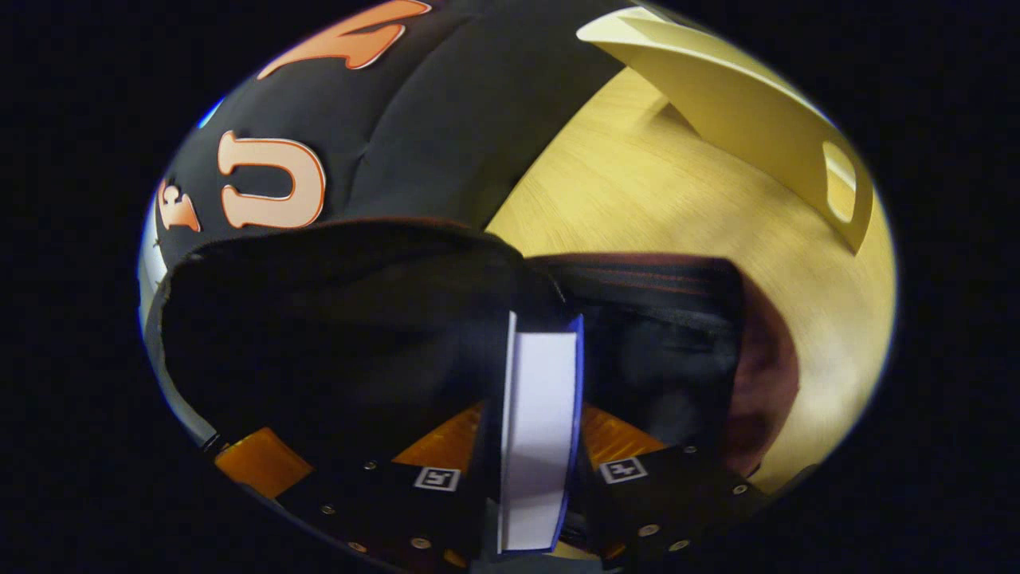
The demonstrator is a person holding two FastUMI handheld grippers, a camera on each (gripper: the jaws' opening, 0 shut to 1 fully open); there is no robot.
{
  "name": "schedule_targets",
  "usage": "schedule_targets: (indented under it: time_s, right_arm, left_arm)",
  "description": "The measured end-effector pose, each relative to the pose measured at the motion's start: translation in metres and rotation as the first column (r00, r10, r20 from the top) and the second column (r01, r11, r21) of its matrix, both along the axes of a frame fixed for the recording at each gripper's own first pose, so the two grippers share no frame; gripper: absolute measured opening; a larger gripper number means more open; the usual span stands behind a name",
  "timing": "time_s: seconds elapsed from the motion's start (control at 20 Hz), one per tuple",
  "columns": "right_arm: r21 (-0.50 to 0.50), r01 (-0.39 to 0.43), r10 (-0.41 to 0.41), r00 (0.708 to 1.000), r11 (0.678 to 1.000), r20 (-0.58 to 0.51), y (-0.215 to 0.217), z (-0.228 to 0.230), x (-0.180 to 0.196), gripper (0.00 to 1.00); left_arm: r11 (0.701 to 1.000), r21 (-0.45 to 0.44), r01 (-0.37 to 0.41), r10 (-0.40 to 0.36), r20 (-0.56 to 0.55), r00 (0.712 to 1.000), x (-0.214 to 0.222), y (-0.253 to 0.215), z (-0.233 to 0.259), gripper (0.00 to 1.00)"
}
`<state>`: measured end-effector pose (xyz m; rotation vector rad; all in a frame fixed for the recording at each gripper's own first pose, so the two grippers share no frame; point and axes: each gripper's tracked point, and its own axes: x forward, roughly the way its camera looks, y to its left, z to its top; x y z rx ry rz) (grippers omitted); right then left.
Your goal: Open the schoolbag, grab two books from the bookshelf and put them into the schoolbag.
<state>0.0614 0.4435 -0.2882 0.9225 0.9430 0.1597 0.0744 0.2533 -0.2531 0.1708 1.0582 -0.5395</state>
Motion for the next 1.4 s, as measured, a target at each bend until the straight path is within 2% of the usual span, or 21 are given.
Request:
schedule_targets:
  time_s: [0.1,0.15,0.2,0.25,0.45,0.65,0.85,1.05,1.15,1.3,1.4]
  right_arm:
    - [-0.108,-0.03,0.03,1.0,0.994,-0.001,-0.028,0.002,-0.004,0.76]
    - [-0.149,-0.042,0.042,0.999,0.988,-0.006,-0.042,0.002,-0.005,0.7]
    - [-0.184,-0.041,0.041,0.999,0.982,0.0,-0.056,0.005,-0.002,0.81]
    - [-0.228,-0.042,0.043,0.999,0.973,0.0,-0.072,0.007,0.001,0.97]
    - [-0.339,-0.089,0.09,0.996,0.936,-0.014,-0.132,0.028,-0.009,0.97]
    - [-0.476,-0.15,0.16,0.987,0.867,-0.018,-0.188,0.055,-0.013,0.97]
    - [-0.545,-0.23,0.239,0.969,0.806,-0.056,-0.228,0.094,-0.021,0.97]
    - [-0.658,-0.28,0.295,0.951,0.699,-0.092,-0.279,0.134,-0.011,0.98]
    - [-0.693,-0.305,0.292,0.946,0.653,-0.141,-0.31,0.146,0.0,0.97]
    - [-0.668,-0.353,0.277,0.935,0.655,-0.221,-0.335,0.153,0.016,0.98]
    - [-0.67,-0.373,0.273,0.928,0.642,-0.255,-0.35,0.15,0.035,0.98]
  left_arm:
    - [1.0,-0.008,-0.006,0.006,-0.007,1.0,0.0,0.001,-0.004,0.03]
    - [1.0,-0.01,-0.009,0.009,-0.011,1.0,0.0,0.001,-0.007,0.04]
    - [1.0,-0.01,-0.012,0.012,-0.017,1.0,-0.001,0.0,-0.012,0.03]
    - [1.0,-0.006,-0.015,0.015,-0.022,1.0,-0.003,-0.001,-0.015,0.04]
    - [1.0,-0.004,-0.011,0.011,-0.033,0.999,-0.008,-0.005,-0.024,0.03]
    - [1.0,0.006,-0.024,0.024,-0.055,0.998,-0.019,-0.017,-0.046,0.03]
    - [0.999,0.01,-0.05,0.051,-0.077,0.996,-0.023,-0.023,-0.061,0.03]
    - [0.995,0.004,-0.096,0.096,-0.093,0.991,-0.023,-0.024,-0.068,0.04]
    - [0.993,0.002,-0.119,0.118,-0.099,0.988,-0.022,-0.023,-0.071,0.03]
    - [0.989,0.005,-0.146,0.145,-0.105,0.984,-0.024,-0.022,-0.074,0.03]
    - [0.986,0.009,-0.166,0.166,-0.111,0.98,-0.024,-0.021,-0.076,0.04]
